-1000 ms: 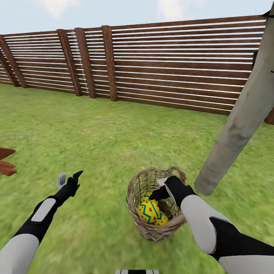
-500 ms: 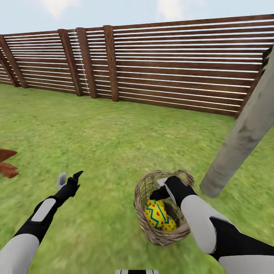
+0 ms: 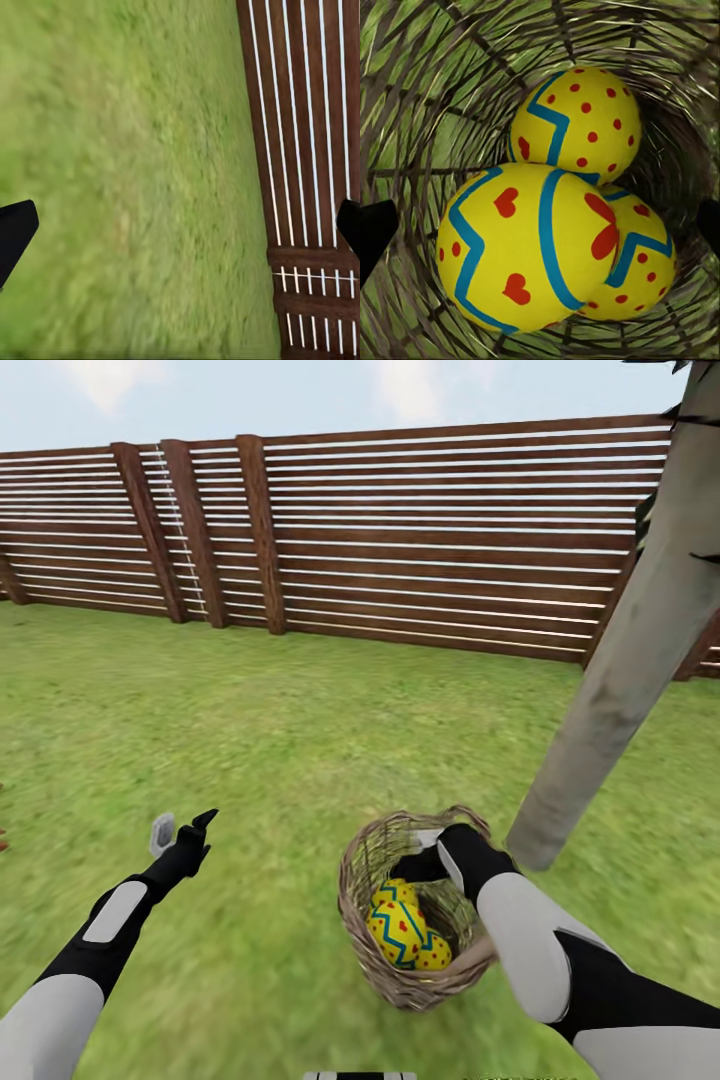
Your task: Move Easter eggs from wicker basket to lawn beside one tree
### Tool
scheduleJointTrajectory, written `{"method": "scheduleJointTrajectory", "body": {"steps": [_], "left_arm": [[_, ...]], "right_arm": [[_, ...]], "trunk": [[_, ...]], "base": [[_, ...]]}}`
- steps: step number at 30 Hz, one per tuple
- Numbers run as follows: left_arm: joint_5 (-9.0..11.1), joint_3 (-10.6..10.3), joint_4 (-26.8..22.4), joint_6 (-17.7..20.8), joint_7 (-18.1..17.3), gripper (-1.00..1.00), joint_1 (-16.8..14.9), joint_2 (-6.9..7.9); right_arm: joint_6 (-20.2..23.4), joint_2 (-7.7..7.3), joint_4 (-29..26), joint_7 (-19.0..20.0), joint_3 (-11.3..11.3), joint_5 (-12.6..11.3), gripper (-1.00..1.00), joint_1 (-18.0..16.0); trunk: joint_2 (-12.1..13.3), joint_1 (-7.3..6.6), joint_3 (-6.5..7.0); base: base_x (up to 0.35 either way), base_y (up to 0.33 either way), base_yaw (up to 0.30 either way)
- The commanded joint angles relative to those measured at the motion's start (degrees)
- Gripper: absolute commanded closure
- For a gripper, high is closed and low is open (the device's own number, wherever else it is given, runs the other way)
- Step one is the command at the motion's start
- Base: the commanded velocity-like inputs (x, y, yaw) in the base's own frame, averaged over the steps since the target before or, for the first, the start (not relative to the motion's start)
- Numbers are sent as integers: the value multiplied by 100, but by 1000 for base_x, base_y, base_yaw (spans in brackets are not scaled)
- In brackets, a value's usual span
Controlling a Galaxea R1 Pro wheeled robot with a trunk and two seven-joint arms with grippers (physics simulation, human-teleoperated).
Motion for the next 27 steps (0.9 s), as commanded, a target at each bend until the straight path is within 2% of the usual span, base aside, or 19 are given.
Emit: {"method": "scheduleJointTrajectory", "body": {"steps": [1, 3, 4, 6, 8, 12, 19, 25, 27], "left_arm": [[43, 18, -1, 50, -8, -100, -1, -1], [43, 15, -1, 50, -8, -100, -1, -2], [43, 12, -1, 50, -8, -100, -1, -5], [41, 12, -1, 50, -8, -100, -1, -9], [41, 11, -1, 50, -8, -100, -1, -10], [36, 10, -1, 47, -8, -100, -1, -11], [41, 10, -1, 49, 0, -100, -1, -11], [43, 10, -1, 50, 1, -100, -1, -13], [43, 10, -1, 50, 1, -100, -1, -16]], "right_arm": [[17, 9, -13, -103, -92, 54, -100, 6], [2, 21, -11, -449, -291, 43, -100, 26], [-7, 21, -9, -694, -466, 41, -100, 37], [-19, 21, -10, -886, -639, 42, -100, 45], [-40, 21, -10, -954, -708, 42, -100, 48], [-246, 16, -6, -1025, -773, 35, -100, 50], [-307, 14, -2, -1031, -788, 18, -100, 51], [-310, 21, 35, -1031, -782, -299, -100, 51], [-310, 21, 45, -1031, -781, -335, -100, 51]], "trunk": [[-2, -1, 2], [-2, -1, 16], [-2, -1, 23], [-2, -1, 36], [-2, -1, 50], [-2, -1, 77], [-2, -1, 125], [-2, -1, 165], [-2, -1, 179]], "base": [[0, 0, -207], [0, 0, -207], [0, 0, -207], [0, 0, -207], [0, 0, -207], [0, 0, -207], [0, 58, -207], [0, 248, -207], [0, 270, -207]]}}
